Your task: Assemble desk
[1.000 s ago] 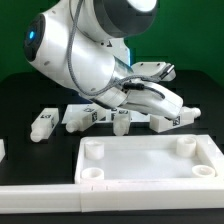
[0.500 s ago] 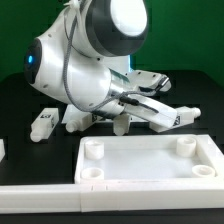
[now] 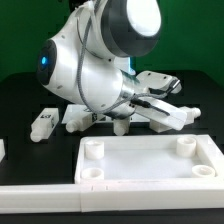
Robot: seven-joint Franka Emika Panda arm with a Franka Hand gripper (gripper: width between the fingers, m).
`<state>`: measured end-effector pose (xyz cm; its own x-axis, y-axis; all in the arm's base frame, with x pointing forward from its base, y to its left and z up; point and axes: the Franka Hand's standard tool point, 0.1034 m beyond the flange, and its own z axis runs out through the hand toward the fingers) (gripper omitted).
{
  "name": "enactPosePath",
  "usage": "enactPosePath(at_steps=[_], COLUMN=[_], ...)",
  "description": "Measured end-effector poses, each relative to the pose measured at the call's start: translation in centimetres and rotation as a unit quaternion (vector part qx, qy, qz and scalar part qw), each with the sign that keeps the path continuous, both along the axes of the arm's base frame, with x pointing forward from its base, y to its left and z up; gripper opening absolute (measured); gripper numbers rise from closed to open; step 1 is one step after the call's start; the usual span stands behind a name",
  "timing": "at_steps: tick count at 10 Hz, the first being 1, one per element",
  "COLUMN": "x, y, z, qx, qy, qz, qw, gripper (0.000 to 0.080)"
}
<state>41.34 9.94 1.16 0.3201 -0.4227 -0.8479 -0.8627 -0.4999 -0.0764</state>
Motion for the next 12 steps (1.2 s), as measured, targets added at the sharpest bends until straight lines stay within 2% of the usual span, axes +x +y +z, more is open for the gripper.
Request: enactPosePath(at_steps=[1,2,4,5,6,7,8,9,10,11,12], x=[0.0,0.0,0.4,1.9,3.4,4.3,4.1,4.1,4.3,4.8,6.0], y=[0.0,0.0,-0.3,-1.2,-1.9,-2.6,-3.1,-2.9,-2.7,-3.0,-3.2], z=[0.0,0.0,0.3,2.2,4.5,5.5,5.2,5.0,5.0,5.5,8.6], qx=[0.0,0.0,-0.003,-0.011,-0.028,-0.052,-0.085,-0.118,-0.136,-0.168,-0.17], qy=[0.0,0.0,-0.006,-0.035,-0.086,-0.132,-0.151,-0.168,-0.183,-0.203,-0.227], qz=[0.0,0.0,0.003,0.02,0.033,0.029,0.017,0.016,0.017,0.017,0.044], qw=[1.0,1.0,1.0,0.999,0.995,0.989,0.985,0.979,0.974,0.964,0.958], gripper=[0.0336,0.0284,0.0284,0.0284,0.0284,0.0284,0.0284,0.0284,0.0284,0.0284,0.0284])
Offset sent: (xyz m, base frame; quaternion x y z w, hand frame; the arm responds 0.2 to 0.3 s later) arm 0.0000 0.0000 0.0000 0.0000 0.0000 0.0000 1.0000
